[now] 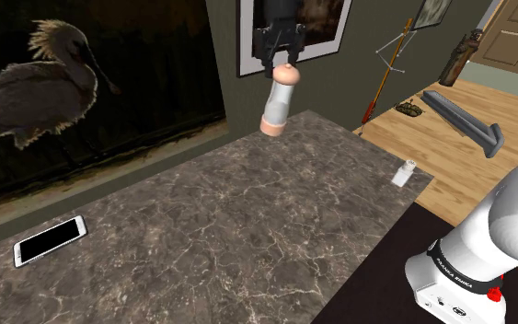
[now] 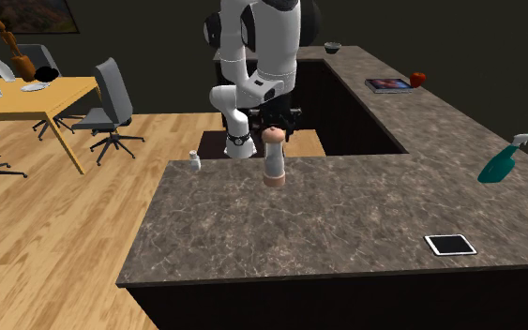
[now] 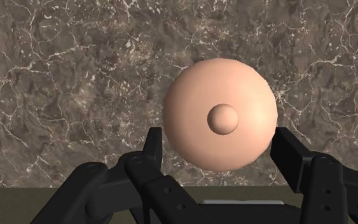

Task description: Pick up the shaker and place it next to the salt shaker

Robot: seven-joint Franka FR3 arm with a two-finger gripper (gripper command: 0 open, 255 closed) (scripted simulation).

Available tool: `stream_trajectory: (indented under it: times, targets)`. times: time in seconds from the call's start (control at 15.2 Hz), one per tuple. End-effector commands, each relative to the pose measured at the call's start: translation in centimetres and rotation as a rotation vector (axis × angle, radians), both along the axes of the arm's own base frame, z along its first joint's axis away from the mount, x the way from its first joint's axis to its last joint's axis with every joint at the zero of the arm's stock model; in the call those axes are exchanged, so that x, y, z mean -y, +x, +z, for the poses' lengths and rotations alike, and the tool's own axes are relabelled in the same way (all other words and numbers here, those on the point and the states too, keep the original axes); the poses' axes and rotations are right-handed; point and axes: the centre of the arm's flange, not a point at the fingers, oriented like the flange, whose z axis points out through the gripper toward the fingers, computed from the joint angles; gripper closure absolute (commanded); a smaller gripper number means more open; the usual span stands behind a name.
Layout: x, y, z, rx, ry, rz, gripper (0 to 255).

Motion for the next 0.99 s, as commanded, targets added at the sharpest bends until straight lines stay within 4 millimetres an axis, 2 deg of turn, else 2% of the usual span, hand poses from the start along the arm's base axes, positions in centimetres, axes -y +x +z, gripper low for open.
stream_trajectory:
  times: [0.0,0.92]
  targets:
    - [2.1,-1.4,0.5,0.000,0.001,0.001,255]
    - [17.2,-11.6,3.5,0.000,0.001,0.001,255]
